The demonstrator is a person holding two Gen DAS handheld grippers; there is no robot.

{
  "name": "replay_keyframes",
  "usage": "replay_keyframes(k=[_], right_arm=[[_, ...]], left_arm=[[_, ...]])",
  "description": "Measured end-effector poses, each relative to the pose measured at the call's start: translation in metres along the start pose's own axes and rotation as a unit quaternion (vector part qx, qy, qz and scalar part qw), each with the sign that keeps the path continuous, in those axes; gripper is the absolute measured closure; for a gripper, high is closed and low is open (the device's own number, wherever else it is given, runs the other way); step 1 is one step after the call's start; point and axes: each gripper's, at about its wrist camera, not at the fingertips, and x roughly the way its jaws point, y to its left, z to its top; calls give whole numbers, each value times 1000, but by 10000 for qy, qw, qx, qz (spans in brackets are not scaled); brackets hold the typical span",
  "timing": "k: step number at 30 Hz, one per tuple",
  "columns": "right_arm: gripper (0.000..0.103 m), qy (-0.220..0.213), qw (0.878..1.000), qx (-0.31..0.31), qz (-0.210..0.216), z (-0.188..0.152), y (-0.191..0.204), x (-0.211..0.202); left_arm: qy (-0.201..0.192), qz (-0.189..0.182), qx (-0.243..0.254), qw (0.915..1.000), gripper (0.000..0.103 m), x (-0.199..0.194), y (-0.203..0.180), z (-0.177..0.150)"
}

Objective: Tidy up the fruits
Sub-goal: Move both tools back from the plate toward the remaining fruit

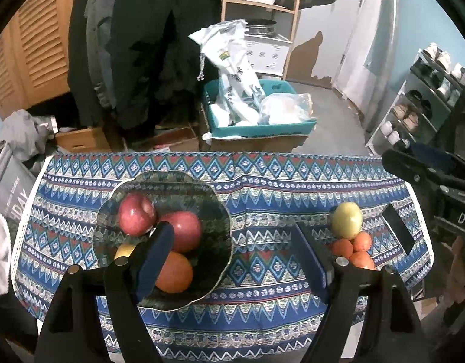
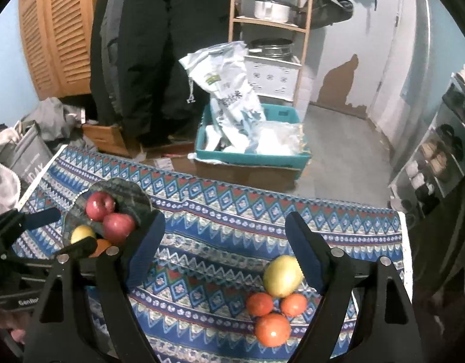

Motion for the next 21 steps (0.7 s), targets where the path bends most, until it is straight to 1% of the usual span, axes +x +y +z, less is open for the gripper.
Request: replay_keyframes(k=[7, 12, 21], right_arm=[[21, 10, 9998, 116, -131, -11, -22, -9], [21, 26, 9995, 220, -214, -21, -40, -13], [20, 113, 9979, 492, -397, -41, -73, -16]], left_arm=[[-15, -111, 175, 9998, 22, -5, -21, 3], [-32, -177, 306, 9994, 18, -4, -37, 3], [131, -361, 651, 9971, 18, 9, -71, -1]])
